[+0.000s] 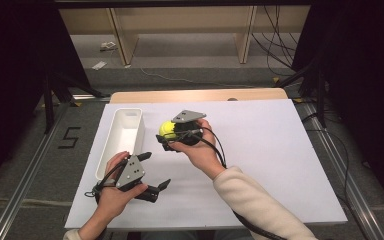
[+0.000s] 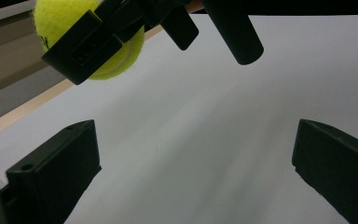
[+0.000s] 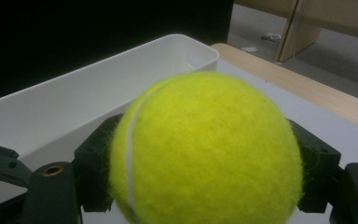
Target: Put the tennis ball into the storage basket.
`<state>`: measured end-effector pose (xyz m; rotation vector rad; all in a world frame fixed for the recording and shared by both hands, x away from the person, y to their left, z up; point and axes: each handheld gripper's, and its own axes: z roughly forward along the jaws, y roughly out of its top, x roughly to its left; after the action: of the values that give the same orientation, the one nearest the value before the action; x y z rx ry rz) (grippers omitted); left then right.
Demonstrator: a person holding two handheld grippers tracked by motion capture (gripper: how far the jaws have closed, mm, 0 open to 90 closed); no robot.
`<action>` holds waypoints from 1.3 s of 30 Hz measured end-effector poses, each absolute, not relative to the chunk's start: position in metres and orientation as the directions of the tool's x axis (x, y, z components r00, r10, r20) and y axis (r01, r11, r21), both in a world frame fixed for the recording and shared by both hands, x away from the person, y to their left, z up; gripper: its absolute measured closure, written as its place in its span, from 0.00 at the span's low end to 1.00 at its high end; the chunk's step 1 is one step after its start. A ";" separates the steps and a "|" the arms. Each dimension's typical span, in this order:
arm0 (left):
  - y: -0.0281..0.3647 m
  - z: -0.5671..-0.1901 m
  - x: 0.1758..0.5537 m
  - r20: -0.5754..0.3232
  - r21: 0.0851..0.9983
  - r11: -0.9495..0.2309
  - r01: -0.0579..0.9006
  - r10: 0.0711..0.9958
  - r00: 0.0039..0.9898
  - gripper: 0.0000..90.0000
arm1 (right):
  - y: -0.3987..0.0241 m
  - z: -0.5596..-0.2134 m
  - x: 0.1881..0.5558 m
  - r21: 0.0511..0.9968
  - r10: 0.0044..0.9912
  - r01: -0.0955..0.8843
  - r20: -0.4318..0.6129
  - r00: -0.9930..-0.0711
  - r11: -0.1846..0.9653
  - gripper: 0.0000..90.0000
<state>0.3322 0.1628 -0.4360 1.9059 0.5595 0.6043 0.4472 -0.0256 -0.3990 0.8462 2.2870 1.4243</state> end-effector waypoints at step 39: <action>0.161 -0.436 0.331 0.144 0.920 -0.372 0.125 0.615 0.775 0.01 | -0.014 -0.394 0.453 0.891 0.629 0.318 0.048 -0.776 0.324 0.29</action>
<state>0.3306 0.1608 -0.4363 1.9089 0.5618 0.5793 0.4530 -0.0139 -0.3935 0.8491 2.2871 1.4322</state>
